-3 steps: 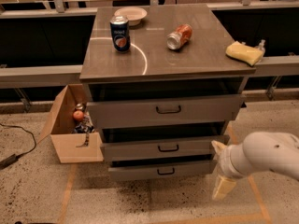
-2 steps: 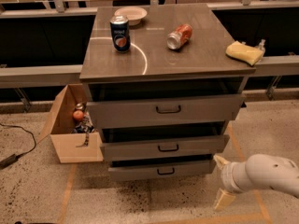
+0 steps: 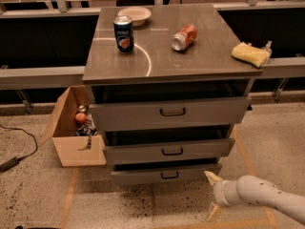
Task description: Open bottom drawer
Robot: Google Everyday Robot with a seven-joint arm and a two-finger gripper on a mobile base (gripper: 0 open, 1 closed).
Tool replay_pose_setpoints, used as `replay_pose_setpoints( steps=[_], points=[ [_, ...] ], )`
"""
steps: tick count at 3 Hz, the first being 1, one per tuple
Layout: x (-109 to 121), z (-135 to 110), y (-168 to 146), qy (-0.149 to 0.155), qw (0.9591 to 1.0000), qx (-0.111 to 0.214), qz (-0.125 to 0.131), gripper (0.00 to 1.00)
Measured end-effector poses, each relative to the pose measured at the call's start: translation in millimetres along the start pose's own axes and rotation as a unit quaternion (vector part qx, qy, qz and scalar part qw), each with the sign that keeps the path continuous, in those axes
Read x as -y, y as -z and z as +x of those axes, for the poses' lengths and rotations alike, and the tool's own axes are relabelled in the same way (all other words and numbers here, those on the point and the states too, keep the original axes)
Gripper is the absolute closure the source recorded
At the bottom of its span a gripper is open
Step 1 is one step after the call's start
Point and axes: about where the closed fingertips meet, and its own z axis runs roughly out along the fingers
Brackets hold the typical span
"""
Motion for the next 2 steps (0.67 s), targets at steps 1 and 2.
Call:
replay_pose_setpoints(
  steps=[1,2],
  points=[
    [-15.7,21.4,-88.4,0.002,0.9997,0.014,-0.021,0.0],
    [-14.9,20.9,-87.1,0.003,0.9997,0.014,-0.02,0.0]
  ],
)
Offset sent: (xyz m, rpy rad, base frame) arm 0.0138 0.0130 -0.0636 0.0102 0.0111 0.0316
